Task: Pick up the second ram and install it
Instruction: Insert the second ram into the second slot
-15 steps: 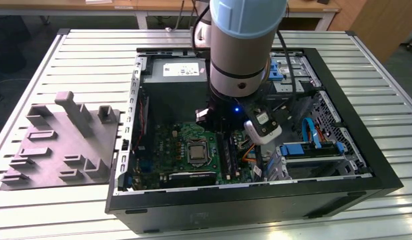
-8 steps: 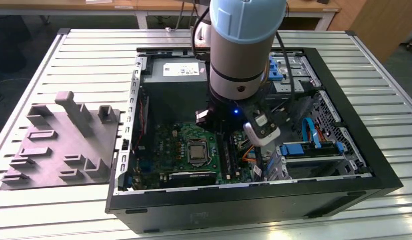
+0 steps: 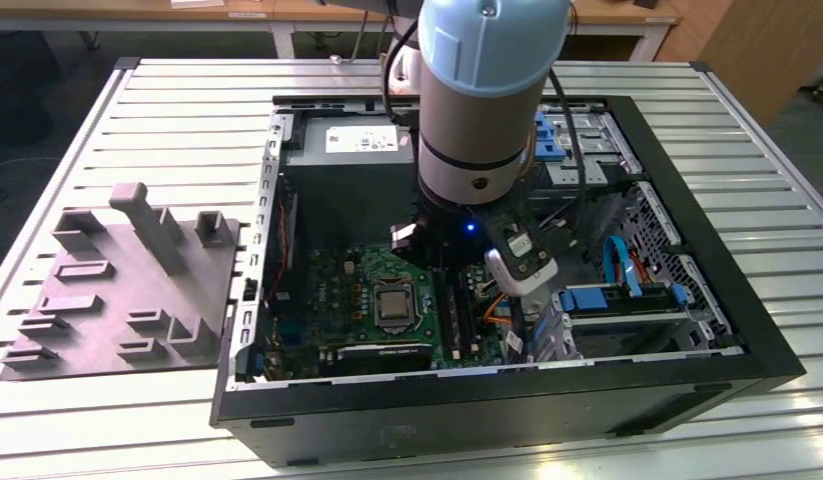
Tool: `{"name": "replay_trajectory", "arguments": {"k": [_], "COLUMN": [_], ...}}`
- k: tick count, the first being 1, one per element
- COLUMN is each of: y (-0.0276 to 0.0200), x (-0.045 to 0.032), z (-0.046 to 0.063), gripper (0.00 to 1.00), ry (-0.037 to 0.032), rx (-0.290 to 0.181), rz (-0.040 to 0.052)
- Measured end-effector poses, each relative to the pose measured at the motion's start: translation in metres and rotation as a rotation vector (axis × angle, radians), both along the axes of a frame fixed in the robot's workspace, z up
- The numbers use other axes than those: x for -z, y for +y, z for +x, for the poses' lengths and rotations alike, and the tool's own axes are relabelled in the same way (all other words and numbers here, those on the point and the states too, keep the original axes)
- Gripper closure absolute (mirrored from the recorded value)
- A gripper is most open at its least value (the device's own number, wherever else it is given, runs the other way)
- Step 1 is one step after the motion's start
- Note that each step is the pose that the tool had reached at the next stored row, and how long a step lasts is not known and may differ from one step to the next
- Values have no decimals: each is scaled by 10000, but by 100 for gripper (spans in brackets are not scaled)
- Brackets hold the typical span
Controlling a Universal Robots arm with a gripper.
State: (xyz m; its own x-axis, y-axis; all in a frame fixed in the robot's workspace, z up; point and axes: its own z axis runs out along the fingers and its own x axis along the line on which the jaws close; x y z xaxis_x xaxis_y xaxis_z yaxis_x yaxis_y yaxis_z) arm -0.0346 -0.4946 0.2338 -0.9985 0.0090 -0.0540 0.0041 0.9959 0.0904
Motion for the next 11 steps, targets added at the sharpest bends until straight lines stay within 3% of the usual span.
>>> {"name": "replay_trajectory", "arguments": {"k": [11], "y": [28], "x": [51], "z": [0], "gripper": [88], "ry": [1], "rx": [0], "rz": [9]}}
